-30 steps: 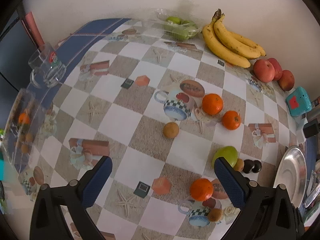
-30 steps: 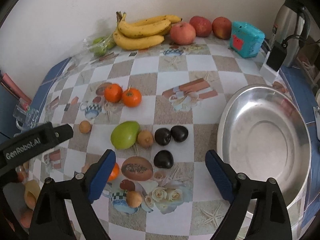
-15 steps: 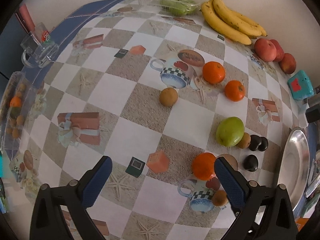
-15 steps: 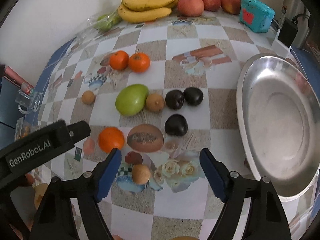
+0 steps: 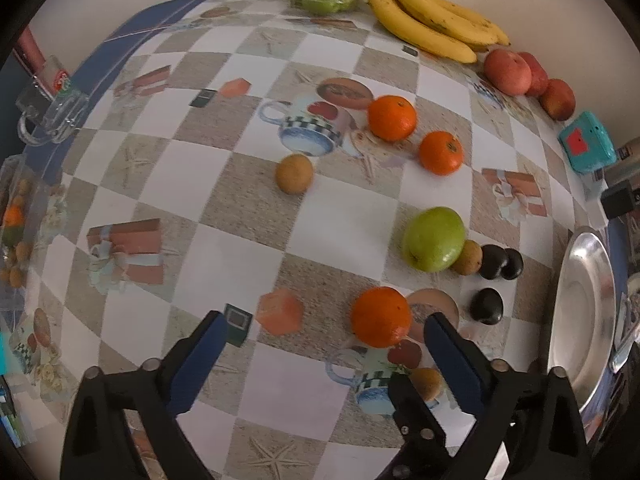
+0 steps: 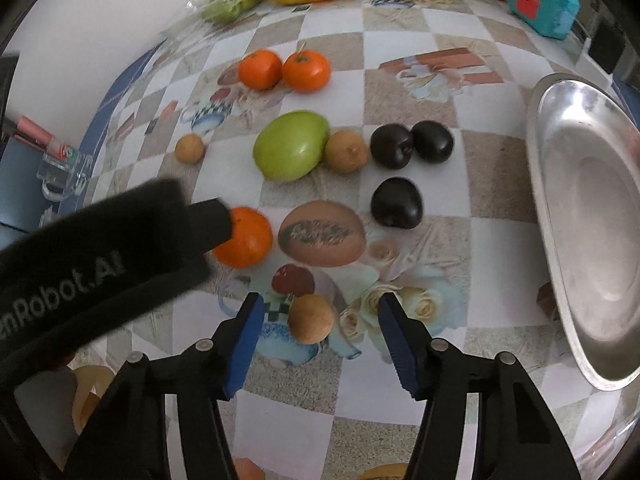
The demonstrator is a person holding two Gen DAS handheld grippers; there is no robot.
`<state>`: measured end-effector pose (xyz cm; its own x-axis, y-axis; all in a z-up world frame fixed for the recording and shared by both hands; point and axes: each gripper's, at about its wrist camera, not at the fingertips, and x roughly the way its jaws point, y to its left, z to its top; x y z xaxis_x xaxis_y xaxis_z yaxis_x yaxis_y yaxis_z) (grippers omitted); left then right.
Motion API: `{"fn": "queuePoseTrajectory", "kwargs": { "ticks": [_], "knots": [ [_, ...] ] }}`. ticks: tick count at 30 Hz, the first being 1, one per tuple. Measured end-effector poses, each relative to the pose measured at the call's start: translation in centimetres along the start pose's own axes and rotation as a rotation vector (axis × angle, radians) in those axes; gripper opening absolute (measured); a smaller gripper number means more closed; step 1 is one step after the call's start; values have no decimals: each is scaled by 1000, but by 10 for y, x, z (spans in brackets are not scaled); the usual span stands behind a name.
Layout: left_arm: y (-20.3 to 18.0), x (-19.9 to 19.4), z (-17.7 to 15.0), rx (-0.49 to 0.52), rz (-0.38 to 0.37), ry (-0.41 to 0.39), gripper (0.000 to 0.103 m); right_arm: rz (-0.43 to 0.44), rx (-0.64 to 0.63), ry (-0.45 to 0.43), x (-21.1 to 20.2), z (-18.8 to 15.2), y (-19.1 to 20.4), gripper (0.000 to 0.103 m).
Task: Organize fruits
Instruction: 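Lower the left tool onto an orange and close it while the right tool grasps a brown kiwi, then lift the orange with the left tool while the right tool carries the kiwi over the steel bowl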
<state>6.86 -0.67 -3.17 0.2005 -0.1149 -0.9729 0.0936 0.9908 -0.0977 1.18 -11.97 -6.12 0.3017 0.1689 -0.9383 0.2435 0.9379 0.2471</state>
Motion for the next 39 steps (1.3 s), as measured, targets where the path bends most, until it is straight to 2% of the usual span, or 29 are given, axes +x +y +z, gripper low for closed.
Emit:
{"fn": "queuePoseTrajectory", "kwargs": {
  "ticks": [8, 13, 14, 17, 23, 30, 34, 39],
  "knots": [
    [-9, 6, -2, 20, -51, 25, 77, 29, -11, 10, 2, 0, 3, 41],
    [-14, 9, -1, 18, -84, 33, 56, 32, 0, 9, 1, 0, -1, 27],
    [-14, 9, -1, 17, -89, 34, 54, 34, 0, 7, 1, 1, -1, 26],
    [-13, 11, -1, 7, -106, 41, 49, 35, -1, 3, -1, 0, -2, 24],
    [-12, 9, -2, -7, -154, 37, 29, 41, 0, -3, -5, -1, -3, 24],
    [-9, 3, 0, -16, -164, 16, 22, 48, -3, -14, -8, 1, 0, 24],
    [-7, -2, 0, -19, -172, -1, 12, 49, 2, -25, -11, 1, -2, 24],
    [-4, 0, 1, -39, -172, 9, 13, 52, 15, -34, -14, 2, -5, 24]
  ]
}}
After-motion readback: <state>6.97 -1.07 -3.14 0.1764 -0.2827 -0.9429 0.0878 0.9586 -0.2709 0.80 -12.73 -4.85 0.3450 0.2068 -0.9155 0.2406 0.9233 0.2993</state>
